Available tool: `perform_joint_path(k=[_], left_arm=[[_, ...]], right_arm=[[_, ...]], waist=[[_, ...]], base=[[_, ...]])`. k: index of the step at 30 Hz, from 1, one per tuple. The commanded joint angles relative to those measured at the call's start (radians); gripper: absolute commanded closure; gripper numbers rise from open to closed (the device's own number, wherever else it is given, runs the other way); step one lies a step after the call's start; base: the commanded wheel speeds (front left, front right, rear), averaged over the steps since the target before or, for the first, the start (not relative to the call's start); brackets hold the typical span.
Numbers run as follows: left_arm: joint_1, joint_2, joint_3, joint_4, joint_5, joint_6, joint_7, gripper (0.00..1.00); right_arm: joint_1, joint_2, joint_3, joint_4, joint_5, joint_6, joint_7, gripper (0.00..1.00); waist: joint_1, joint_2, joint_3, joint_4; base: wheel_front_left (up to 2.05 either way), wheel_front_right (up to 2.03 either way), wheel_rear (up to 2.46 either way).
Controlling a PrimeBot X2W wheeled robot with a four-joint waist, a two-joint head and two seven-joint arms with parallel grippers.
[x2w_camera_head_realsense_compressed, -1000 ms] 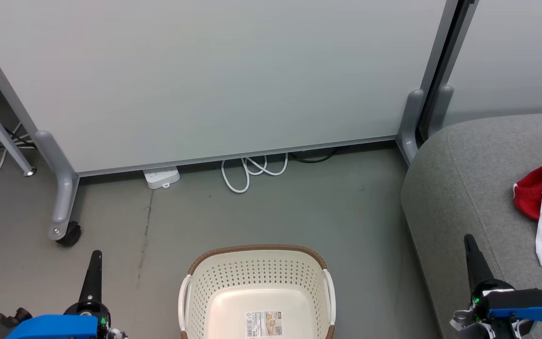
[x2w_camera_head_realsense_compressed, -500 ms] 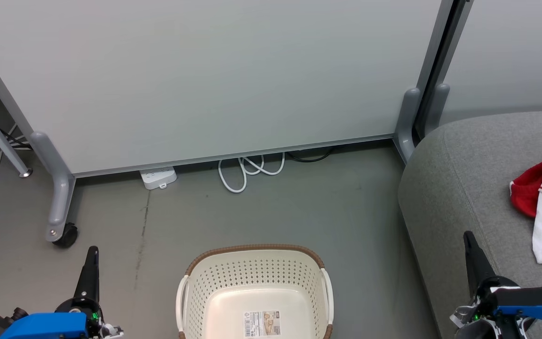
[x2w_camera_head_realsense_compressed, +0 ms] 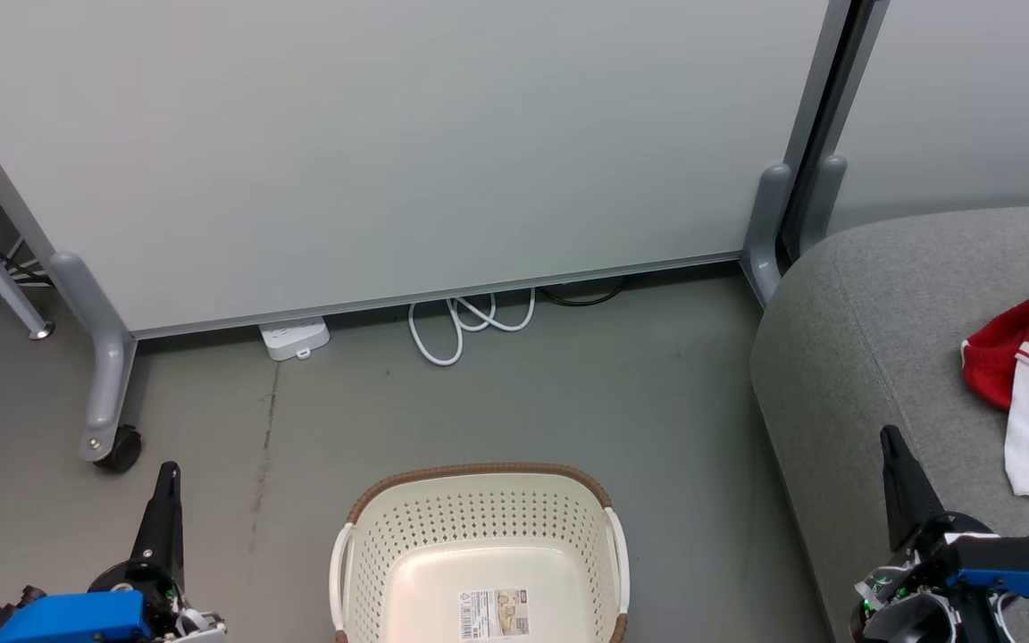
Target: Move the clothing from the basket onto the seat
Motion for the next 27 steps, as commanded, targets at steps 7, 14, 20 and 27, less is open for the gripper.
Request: perform_joint_path(k=[7,14,20,27], left_arm=[[-0.013,0.005,0.010,-0.007,-0.045,-0.006,0.013,1.00],[-0.013,0.005,0.009,-0.007,-0.045,-0.006,0.013,1.00],[-0.013,0.005,0.009,-0.007,-0.045,-0.006,0.013,1.00],[-0.013,0.005,0.009,-0.007,-0.045,-0.006,0.013,1.00]], right_arm=[[-0.013,0.003,-0.004,-0.006,0.044,-0.001,0.013,1.00],[-0.013,0.003,-0.004,-0.006,0.044,-0.001,0.013,1.00],[-0.013,0.003,-0.004,-0.006,0.044,-0.001,0.013,1.00],[-0.013,0.003,-0.004,-0.006,0.044,-0.001,0.013,1.00]], waist=[[0.0000,-0.0001,0.001,-0.004],[0.0000,-0.0001,0.001,-0.004],[0.0000,-0.0001,0.001,-0.004],[0.0000,-0.0001,0.001,-0.004]], base=[[0.00,0.00,0.00],[0.00,0.00,0.00],[0.00,0.00,0.00],[0.00,0.00,0.00]])
